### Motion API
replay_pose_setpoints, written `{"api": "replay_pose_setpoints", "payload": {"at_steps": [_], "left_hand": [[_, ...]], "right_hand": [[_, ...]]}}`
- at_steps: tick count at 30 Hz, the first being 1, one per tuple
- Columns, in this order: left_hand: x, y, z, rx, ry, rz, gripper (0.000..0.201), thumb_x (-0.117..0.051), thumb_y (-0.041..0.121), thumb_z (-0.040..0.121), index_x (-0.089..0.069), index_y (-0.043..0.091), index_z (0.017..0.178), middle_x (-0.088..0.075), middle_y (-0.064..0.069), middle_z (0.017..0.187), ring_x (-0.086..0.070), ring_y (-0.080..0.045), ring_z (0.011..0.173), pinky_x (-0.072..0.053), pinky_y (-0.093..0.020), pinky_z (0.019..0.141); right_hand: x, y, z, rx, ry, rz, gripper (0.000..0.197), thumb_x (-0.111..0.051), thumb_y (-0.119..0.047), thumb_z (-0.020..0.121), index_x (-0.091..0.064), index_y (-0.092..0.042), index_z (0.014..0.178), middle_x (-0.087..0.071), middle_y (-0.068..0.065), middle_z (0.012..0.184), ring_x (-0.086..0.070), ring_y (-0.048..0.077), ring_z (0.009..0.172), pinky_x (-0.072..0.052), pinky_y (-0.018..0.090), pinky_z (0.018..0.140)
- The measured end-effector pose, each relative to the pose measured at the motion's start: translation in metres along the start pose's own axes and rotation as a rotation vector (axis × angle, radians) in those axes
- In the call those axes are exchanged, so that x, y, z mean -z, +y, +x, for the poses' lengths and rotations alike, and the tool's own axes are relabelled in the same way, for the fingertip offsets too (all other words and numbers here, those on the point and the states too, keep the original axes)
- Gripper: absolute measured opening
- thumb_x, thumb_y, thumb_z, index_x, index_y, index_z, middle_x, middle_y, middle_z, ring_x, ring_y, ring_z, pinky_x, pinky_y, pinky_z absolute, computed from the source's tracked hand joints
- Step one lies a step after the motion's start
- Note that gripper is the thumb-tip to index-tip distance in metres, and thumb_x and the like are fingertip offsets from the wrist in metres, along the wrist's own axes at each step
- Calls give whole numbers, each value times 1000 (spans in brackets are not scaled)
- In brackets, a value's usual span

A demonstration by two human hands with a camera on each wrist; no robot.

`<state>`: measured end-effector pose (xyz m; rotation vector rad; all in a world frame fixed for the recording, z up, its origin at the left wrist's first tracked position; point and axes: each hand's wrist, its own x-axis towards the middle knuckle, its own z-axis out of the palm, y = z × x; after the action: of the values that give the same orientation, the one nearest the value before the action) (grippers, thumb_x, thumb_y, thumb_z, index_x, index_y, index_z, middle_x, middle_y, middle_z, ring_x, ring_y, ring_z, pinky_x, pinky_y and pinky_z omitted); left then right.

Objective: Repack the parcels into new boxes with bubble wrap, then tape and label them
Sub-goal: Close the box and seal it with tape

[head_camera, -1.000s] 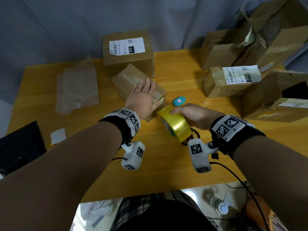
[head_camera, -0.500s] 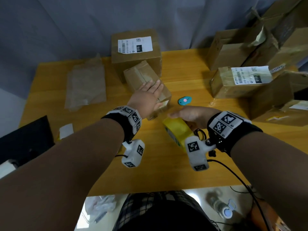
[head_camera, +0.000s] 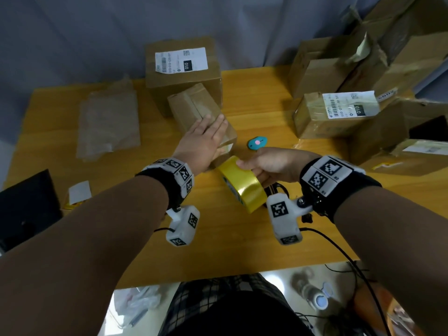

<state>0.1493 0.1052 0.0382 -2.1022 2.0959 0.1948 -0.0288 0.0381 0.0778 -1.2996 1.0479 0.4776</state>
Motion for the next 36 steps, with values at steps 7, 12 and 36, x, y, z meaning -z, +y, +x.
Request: {"api": "replay_pose_setpoints", "payload": {"at_steps": [7, 12, 36], "left_hand": [[25, -1, -5, -204, -16, -147, 47, -38, 33, 100, -36, 16, 145, -29, -4, 153, -24, -24, 142, -18, -34, 114], [43, 14, -37, 485, -145, -607, 56, -30, 51, 99, -56, 2, 86, -57, -7, 80, -61, -29, 90, -46, -35, 71], [24, -11, -69, 678, -258, -1042, 42, -39, 40, 97, -50, 18, 131, -46, -8, 140, -43, -26, 124, -34, -32, 97]], "right_hand": [[-10, -13, -3, -8, 5, -88, 37, -48, -36, 99, -49, -2, 112, -61, 11, 86, -59, 23, 75, -51, 42, 90], [-6, -17, -2, -56, 73, -69, 45, -45, -35, 100, -50, 5, 122, -67, 20, 105, -65, 31, 92, -56, 39, 78], [-40, -44, 63, 586, 535, -1287, 69, -27, -57, 97, 6, -33, 151, 14, -1, 160, 10, 22, 147, 9, 50, 117]]}}
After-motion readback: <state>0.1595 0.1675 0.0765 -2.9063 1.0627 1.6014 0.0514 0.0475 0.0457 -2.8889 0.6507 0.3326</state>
